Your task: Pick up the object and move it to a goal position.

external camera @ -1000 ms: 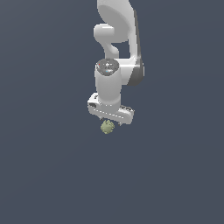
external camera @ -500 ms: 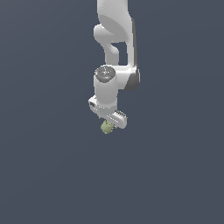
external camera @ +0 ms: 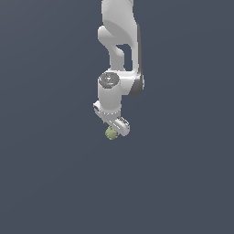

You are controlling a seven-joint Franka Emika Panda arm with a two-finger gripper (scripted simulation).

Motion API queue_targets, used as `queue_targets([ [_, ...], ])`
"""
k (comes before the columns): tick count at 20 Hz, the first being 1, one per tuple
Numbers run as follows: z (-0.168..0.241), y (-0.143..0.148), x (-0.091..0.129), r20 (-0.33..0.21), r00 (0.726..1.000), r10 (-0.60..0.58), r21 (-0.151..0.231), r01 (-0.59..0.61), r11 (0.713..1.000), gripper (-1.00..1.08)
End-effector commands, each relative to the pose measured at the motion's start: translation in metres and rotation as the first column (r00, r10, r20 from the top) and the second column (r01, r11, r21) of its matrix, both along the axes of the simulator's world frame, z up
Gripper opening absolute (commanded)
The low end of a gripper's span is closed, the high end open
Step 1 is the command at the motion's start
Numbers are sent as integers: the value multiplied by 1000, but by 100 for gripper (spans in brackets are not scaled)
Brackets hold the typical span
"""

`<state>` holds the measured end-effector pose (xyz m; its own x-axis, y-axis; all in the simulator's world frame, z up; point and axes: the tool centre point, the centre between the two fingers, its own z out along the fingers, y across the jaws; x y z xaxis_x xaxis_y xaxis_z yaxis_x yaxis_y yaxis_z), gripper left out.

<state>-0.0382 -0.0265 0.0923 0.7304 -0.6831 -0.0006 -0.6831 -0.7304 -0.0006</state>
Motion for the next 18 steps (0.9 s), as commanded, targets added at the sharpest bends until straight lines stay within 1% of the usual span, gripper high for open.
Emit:
queue_targets([
  [1,-1,-1,-1,0,1000,-12,-1,12,1000,100],
  [7,-6,0,-1,0,1000,-8,-1,8,1000,100],
  [18,-49,-1,-2,0,1000,-13,-1,13,1000,100],
])
